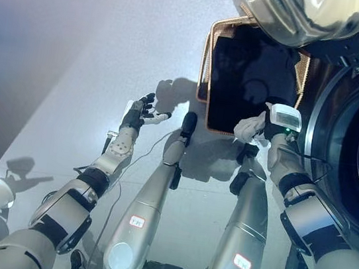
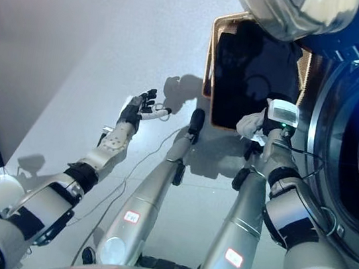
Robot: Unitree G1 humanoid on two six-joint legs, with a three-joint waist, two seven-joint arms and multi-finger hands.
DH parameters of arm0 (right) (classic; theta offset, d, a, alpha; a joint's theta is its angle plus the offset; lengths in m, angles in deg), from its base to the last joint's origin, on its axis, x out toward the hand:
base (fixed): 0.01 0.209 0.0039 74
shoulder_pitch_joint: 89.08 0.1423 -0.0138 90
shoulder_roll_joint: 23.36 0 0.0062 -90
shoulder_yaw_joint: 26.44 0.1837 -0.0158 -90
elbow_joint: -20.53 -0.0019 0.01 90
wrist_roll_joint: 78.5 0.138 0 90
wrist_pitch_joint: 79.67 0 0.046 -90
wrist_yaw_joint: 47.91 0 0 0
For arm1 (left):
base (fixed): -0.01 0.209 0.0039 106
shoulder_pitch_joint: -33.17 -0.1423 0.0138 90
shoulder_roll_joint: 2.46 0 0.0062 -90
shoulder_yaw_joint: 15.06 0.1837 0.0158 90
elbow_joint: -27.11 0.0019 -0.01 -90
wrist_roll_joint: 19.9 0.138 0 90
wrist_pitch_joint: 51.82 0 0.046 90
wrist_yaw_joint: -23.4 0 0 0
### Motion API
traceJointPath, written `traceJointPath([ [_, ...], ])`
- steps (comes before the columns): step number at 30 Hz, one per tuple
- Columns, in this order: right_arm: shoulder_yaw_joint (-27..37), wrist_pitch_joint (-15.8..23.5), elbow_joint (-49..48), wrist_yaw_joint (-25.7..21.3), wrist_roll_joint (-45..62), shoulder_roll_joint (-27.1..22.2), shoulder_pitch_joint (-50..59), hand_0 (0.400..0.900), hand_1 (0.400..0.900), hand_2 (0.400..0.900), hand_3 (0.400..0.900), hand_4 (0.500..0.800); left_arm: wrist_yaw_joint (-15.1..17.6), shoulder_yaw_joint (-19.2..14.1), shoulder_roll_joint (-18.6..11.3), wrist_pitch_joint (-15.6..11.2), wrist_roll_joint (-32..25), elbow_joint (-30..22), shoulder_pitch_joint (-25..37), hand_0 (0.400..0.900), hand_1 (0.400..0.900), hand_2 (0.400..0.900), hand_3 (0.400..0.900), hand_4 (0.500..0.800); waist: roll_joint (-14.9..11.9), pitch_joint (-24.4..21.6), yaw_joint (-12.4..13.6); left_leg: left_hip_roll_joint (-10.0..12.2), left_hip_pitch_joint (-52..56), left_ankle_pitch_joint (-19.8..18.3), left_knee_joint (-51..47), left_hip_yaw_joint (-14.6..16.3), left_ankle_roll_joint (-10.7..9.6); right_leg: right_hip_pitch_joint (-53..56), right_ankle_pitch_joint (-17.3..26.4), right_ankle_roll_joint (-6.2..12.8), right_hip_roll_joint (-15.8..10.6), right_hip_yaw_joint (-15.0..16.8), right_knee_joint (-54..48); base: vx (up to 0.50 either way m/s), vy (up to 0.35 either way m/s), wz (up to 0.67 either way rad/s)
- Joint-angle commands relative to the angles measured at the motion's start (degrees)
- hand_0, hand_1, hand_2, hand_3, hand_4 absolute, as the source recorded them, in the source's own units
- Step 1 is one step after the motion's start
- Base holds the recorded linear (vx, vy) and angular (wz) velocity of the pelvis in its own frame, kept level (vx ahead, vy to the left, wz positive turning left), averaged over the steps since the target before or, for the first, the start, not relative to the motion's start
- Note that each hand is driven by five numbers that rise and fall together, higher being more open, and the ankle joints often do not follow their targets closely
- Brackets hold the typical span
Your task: Put the clothes in the basket into the washing machine.
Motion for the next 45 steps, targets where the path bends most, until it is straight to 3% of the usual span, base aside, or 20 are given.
traceJointPath([
  [1, -1.3, -1.3, 0.7, -1.1, 0.8, -5.5, -0.4, 0.9, 0.9, 0.9, 0.9, 0.8, 1.9, -2.3, -1.4, -2.7, -0.8, -2.4, -2.5, 0.9, 0.9, 0.9, 0.9, 0.8, 3.5, -1.6, -0.6, 1.3, -5.7, -8.8, 11.3, 0.3, -4.3, -0.5, 8.8, 4.41, -3.0, 3.2, -5.5, 0.08, -0.022, -0.14],
  [2, -1.6, -1.7, 1.0, -0.3, 0.5, -5.6, -0.5, 0.9, 0.9, 0.9, 0.9, 0.8, 2.0, -2.5, -1.4, -2.8, -1.0, -3.2, -2.7, 0.9, 0.9, 0.9, 0.9, 0.8, 3.6, -1.4, -0.4, 1.8, -5.5, -11.1, 12.8, 0.1, -4.4, -1.0, 6.6, 4.64, -2.4, 3.6, -3.5, 0.08, -0.03, -0.11],
  [7, -2.3, -2.8, 2.1, 1.9, -0.8, -6.5, 1.4, 0.9, 0.9, 0.9, 0.9, 0.8, 2.9, -3.7, -2.2, -2.9, -1.3, -5.1, -2.1, 0.9, 0.9, 0.9, 0.9, 0.8, 3.7, -0.5, -1.1, 1.9, -7.4, -11.5, 14.0, 0.2, -4.7, -2.8, 6.4, 4.57, -2.2, 3.9, -2.6, 0.0, -0.004, -0.04],
  [9, -2.3, -2.6, 1.4, 2.0, -0.6, -7.1, 1.6, 0.753, 0.753, 0.753, 0.753, 0.712, 3.1, -4.2, -2.6, -3.3, -1.2, -7.3, -2.3, 0.9, 0.9, 0.9, 0.9, 0.8, 3.6, -0.4, -1.4, 2.0, -8.7, -11.5, 14.5, 0.4, -4.8, -4.0, 6.4, 4.61, -2.1, 4.1, -2.3, -0.09, 0.035, 0.0],
  [11, -2.8, -2.7, 0.9, 2.2, -1.3, -8.2, 2.2, 0.4, 0.4, 0.4, 0.4, 0.5, 3.4, -4.5, -3.4, -3.7, -1.2, -9.8, -2.1, 0.9, 0.9, 0.9, 0.9, 0.8, 3.5, -0.4, -1.8, 1.4, -11.1, -9.7, 14.8, 0.6, -4.6, -6.0, 8.2, 4.06, -2.5, 4.1, -2.6, -0.13, 0.032, 0.09],
  [17, -3.5, -2.6, 0.3, 2.6, -1.8, -10.1, 4.7, 0.4, 0.4, 0.4, 0.4, 0.5, 3.8, -5.5, -4.7, -4.3, -2.0, -14.1, -2.7, 0.9, 0.9, 0.9, 0.9, 0.8, 3.4, -0.4, -1.5, 1.9, -14.0, -12.4, 17.9, 0.9, -4.9, -9.4, 5.6, 4.2, -1.8, 5.2, 0.6, 0.0, -0.005, -0.03],
  [27, -3.4, -2.7, -0.5, 2.3, -0.1, -9.7, 6.4, 0.4, 0.4, 0.4, 0.4, 0.5, 4.6, -6.3, -5.1, -4.0, -1.6, -12.9, -2.4, 0.9, 0.9, 0.9, 0.9, 0.8, 2.7, -0.5, -1.4, 1.9, -14.6, -12.6, 18.5, 1.9, -4.5, -10.2, 6.3, 4.43, -1.9, 5.5, 0.3, -0.02, 0.017, -0.05],
  [31, 0.1, -1.1, -1.5, 1.4, 5.5, -8.4, 5.1, 0.4, 0.4, 0.4, 0.4, 0.5, 4.8, -6.7, -4.4, -3.6, -1.3, -11.2, -2.5, 0.9, 0.9, 0.9, 0.9, 0.8, 2.2, -0.6, -1.6, 2.1, -13.1, -12.3, 17.5, 2.0, -4.6, -8.6, 6.7, 4.67, -2.1, 5.3, -1.0, 0.02, 0.005, -0.07],
  [34, 5.4, 2.6, -3.8, 1.5, 16.9, -5.5, 2.0, 0.4, 0.4, 0.4, 0.4, 0.5, 5.3, -7.3, -2.8, -2.9, -1.1, -5.4, -2.4, 0.9, 0.9, 0.9, 0.9, 0.8, 0.7, -1.3, -2.3, 2.5, -9.0, -12.1, 15.3, 2.2, -4.4, -4.5, 7.3, 4.9, -1.7, 4.6, -3.7, 0.02, 0.002, -0.13],
  [36, 6.0, 3.3, -4.3, 1.2, 18.4, -5.0, 1.2, 0.4, 0.4, 0.4, 0.4, 0.5, 5.5, -7.4, -2.5, -2.9, -1.1, -4.3, -2.2, 0.9, 0.9, 0.9, 0.9, 0.8, 0.3, -1.1, -3.0, 1.9, -8.3, -10.0, 14.3, 2.3, -4.1, -3.3, 9.5, 4.48, -2.3, 4.1, -5.4, -0.02, 0.006, -0.03],
  [40, 10.1, 6.5, -7.7, 1.6, 28.5, -1.2, -4.9, 0.4, 0.4, 0.4, 0.4, 0.5, 5.7, -8.3, -0.7, -1.5, -0.6, 4.5, -1.5, 0.9, 0.9, 0.9, 0.9, 0.8, -2.1, -2.2, -4.6, 2.6, -0.5, -10.0, 11.2, 2.1, -4.4, 5.5, 10.1, 4.78, -2.0, 2.3, -9.2, 0.1, -0.049, -0.15],
  [45, 15.6, 10.7, -10.5, 4.3, 42.2, 2.1, -11.6, 0.4, 0.4, 0.4, 0.4, 0.5, 5.4, -9.4, -0.5, -1.5, -0.1, 9.1, -2.0, 0.9, 0.9, 0.9, 0.9, 0.8, -3.9, -3.4, -5.6, 3.4, 8.3, -9.5, 6.8, 1.8, -4.8, 15.5, 11.3, 5.11, -1.3, 0.4, -14.8, 0.12, -0.056, -0.13],
])
